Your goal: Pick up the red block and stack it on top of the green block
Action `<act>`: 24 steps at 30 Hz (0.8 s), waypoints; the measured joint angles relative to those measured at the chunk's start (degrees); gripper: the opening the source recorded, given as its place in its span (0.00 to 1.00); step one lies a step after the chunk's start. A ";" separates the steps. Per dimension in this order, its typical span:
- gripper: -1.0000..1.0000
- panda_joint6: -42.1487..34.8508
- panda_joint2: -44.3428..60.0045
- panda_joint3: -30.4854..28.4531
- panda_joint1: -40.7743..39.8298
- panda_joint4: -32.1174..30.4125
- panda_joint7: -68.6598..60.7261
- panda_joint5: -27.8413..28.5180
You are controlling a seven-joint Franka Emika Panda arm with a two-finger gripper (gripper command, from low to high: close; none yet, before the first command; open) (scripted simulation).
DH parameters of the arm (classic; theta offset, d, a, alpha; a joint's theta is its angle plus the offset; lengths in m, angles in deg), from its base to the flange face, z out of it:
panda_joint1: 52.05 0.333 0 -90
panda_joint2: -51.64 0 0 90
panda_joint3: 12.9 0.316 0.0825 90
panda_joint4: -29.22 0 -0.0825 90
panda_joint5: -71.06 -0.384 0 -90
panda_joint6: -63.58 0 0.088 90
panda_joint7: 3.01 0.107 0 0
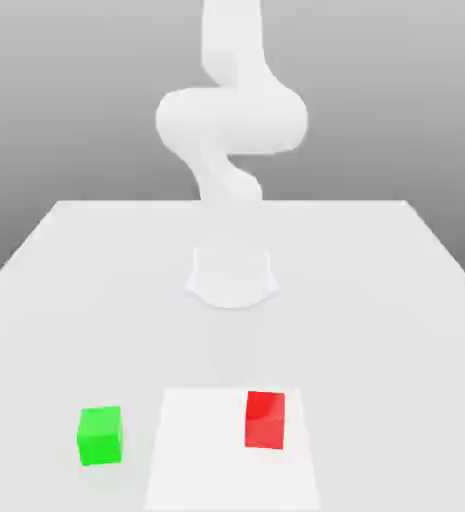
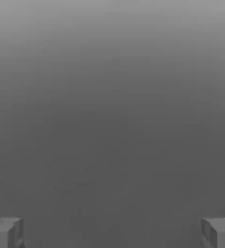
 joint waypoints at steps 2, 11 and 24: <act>0.50 2.67 4.70 -0.23 0.74 -2.54 0.36 -1.11; 0.50 13.65 23.78 1.22 2.59 -13.05 2.91 -4.16; 0.50 31.75 50.46 2.07 3.60 -22.25 12.48 2.75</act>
